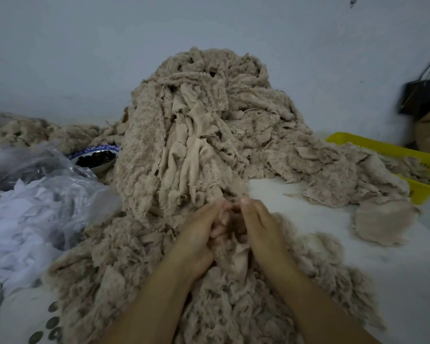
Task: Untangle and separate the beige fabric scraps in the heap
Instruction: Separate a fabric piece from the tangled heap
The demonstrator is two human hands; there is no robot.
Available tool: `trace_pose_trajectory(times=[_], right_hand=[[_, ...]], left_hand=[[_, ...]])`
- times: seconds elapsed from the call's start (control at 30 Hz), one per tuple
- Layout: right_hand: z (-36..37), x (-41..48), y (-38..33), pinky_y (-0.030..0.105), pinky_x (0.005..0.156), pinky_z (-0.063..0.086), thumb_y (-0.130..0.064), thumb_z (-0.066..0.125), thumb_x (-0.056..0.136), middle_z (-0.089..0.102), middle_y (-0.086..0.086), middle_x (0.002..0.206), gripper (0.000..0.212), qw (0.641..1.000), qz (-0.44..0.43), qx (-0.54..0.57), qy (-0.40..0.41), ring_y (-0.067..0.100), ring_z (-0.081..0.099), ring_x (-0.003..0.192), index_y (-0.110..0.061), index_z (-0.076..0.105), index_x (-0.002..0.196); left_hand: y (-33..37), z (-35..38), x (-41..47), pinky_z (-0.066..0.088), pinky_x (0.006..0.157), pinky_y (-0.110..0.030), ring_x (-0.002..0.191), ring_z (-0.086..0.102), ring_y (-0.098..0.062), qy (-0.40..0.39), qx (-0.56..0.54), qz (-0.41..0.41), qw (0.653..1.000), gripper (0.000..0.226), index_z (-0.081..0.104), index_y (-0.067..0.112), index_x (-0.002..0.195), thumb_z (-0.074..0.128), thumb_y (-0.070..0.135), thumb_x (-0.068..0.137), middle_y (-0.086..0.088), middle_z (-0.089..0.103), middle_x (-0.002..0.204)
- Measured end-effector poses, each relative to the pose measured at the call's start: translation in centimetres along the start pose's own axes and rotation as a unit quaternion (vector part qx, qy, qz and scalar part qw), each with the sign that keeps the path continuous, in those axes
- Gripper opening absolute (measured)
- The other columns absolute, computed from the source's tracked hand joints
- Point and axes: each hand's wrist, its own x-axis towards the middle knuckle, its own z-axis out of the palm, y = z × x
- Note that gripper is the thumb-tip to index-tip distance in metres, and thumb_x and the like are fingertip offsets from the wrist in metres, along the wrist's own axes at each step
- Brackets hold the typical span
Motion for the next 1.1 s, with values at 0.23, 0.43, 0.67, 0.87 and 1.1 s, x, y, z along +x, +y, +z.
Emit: trace_pose_trajectory(times=[0.23,0.43,0.67,0.87,1.1], right_hand=[[-0.3,1.2,0.8,0.019,0.057,0.053,-0.022,0.049,0.097,0.073,0.000,0.074,0.044,0.959,0.202,0.195,-0.030,0.010,0.068,0.065,-0.023,0.075,0.062],[-1.0,1.7,1.2,0.021,0.056,0.052,-0.038,0.042,0.103,0.077,0.004,0.087,0.042,0.937,0.276,0.213,0.012,0.015,0.073,0.073,-0.017,0.075,0.088],[-2.4,2.3,1.1,0.019,0.047,0.051,-0.037,0.038,0.104,0.076,0.004,0.074,0.042,0.877,0.330,0.333,0.108,0.014,0.073,0.064,-0.010,0.069,0.095],[-2.8,2.3,1.2,0.032,0.064,0.057,-0.034,0.041,0.103,0.075,0.016,0.092,0.039,0.752,0.300,0.565,0.156,0.025,0.074,0.080,-0.003,0.065,0.108],[-3.2,2.8,2.1,0.031,0.061,0.060,-0.028,0.036,0.107,0.076,0.013,0.101,0.039,0.748,0.265,0.584,0.174,0.023,0.075,0.084,-0.005,0.066,0.115]], left_hand=[[-1.8,1.3,-0.5,0.034,0.054,-0.028,0.060,0.046,-0.004,-0.097,0.590,0.102,0.795,0.029,0.047,0.025,0.076,0.042,0.029,0.104,0.004,0.053,0.072],[-2.0,1.9,-1.2,0.027,0.047,-0.027,0.049,0.041,-0.012,-0.144,0.620,0.165,0.753,0.036,0.037,0.019,0.057,0.046,0.043,0.082,0.002,0.043,0.051],[-2.6,2.5,-2.3,0.021,0.045,-0.018,0.039,0.033,-0.005,-0.137,0.545,0.247,0.789,0.051,0.027,0.018,0.049,0.057,0.034,0.087,0.005,0.033,0.042],[-2.3,2.7,-2.6,0.023,0.048,-0.018,0.044,0.026,0.001,-0.017,0.391,0.374,0.841,0.046,0.025,0.025,0.053,0.051,0.028,0.090,0.015,0.026,0.049],[-0.8,1.3,-1.4,0.044,0.059,-0.007,0.062,0.057,0.006,0.243,0.198,0.338,0.887,0.025,0.071,0.025,0.091,0.048,0.036,0.093,0.022,0.065,0.084]])
